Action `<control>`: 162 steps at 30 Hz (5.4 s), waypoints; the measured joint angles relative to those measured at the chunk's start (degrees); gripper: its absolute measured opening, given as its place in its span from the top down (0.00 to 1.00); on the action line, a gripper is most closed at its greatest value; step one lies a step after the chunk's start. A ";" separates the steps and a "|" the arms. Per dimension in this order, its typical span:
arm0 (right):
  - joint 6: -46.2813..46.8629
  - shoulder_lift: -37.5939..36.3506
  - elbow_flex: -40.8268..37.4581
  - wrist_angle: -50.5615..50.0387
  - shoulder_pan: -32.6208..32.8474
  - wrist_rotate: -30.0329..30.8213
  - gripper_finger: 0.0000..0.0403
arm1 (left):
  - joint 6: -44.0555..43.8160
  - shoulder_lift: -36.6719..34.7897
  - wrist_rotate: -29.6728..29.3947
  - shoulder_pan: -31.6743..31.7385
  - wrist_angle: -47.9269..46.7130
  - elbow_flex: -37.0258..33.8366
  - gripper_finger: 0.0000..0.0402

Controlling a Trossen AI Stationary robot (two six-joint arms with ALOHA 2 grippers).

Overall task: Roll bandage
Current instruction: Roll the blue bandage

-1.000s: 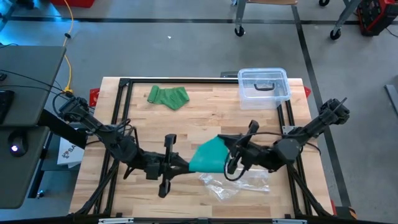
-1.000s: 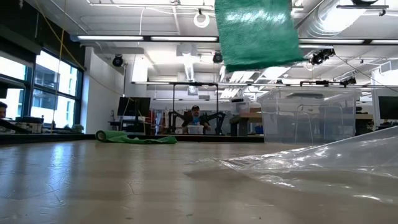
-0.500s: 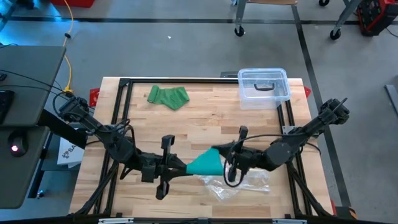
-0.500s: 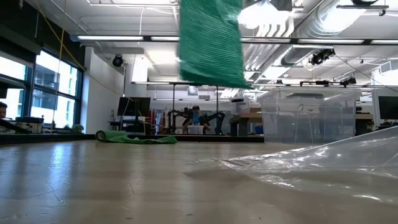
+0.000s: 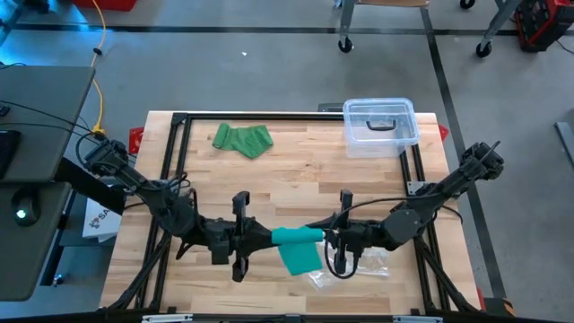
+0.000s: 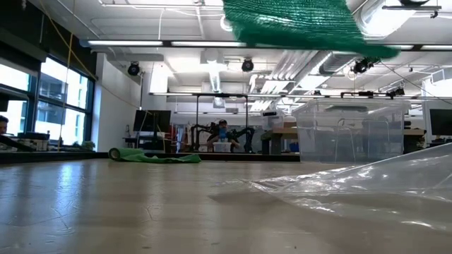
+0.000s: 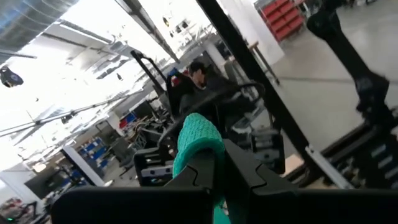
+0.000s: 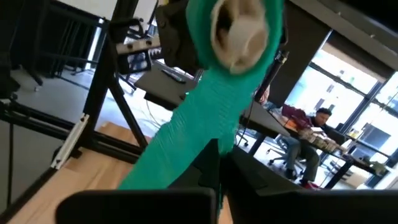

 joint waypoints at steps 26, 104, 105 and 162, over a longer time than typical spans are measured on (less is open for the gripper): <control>19.12 -8.52 -0.04 -11.88 -0.45 -15.12 0.40 | 15.62 0.04 -1.30 -0.46 -13.44 -0.06 0.98; 14.48 -6.23 -0.02 -13.49 -8.70 -21.85 0.86 | -39.45 -0.69 -0.11 4.41 -11.08 -0.07 0.61; 13.17 -6.23 -0.02 -13.63 -8.70 -21.69 0.86 | -40.61 -0.95 -0.11 4.67 -11.19 -0.07 0.60; 3.55 -8.83 -0.02 -23.60 -3.66 -1.73 0.48 | -14.15 -2.27 -3.21 1.43 -9.73 -0.04 0.98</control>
